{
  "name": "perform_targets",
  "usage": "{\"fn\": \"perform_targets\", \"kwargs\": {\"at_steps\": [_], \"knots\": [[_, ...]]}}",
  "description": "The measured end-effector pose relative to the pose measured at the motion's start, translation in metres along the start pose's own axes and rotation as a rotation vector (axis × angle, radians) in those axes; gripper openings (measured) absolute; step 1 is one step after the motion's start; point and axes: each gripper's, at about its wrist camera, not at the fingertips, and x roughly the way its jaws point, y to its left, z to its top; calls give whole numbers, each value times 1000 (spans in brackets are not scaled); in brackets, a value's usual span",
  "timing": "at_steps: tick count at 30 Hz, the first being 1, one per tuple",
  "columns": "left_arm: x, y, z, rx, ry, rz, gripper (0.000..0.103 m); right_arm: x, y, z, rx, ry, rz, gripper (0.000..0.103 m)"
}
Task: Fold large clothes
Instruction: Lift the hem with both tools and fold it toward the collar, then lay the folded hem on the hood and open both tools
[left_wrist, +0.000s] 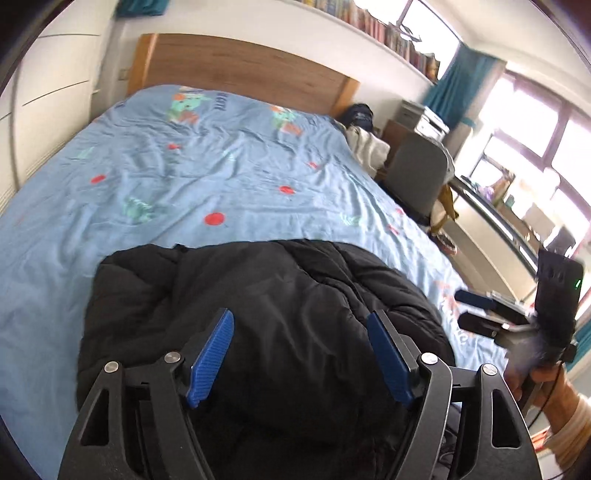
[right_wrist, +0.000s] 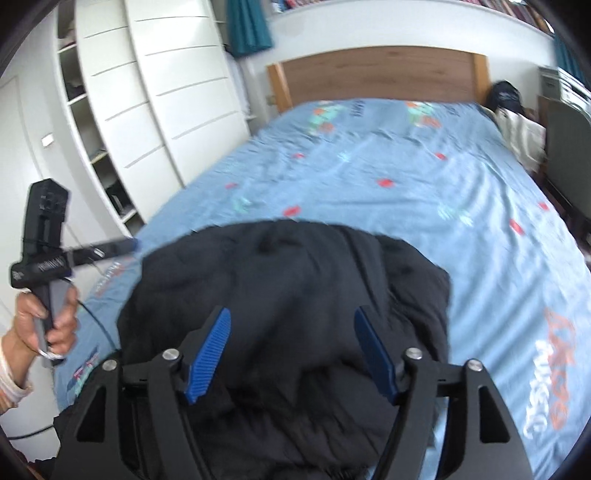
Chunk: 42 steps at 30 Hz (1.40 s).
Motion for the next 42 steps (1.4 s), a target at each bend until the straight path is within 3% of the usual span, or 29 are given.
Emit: {"fn": "perform_targets", "kwargs": {"at_steps": [4,7,13,22,27,29,33,35,38,42], "knots": [[41,7,-24,52,69,98,74,40,6,-2,-24,48,40,71],[58,15,-48,93,86,145,74,74,-3,-25,-34,134,-4,71],[74,25,-72,123,77,146,74,96,-22,-61,-31,167,-13,72],[85,25,-90,145,47,179,74,103,-21,-81,-61,150,-54,72],[79,20,-99,146,22,196,74,97,-15,-90,-61,133,-75,72],[79,17,-99,156,57,213,74,94,-14,-92,-47,148,-89,72],[72,7,-85,164,205,276,74,78,-8,-87,44,253,-154,72],[55,-1,-77,154,248,302,74,60,-1,-85,90,300,-194,72],[12,-13,-80,139,208,342,74,23,16,-90,91,292,-220,72],[-48,-29,-114,97,173,413,75,-36,40,-116,79,262,-227,72]]}}
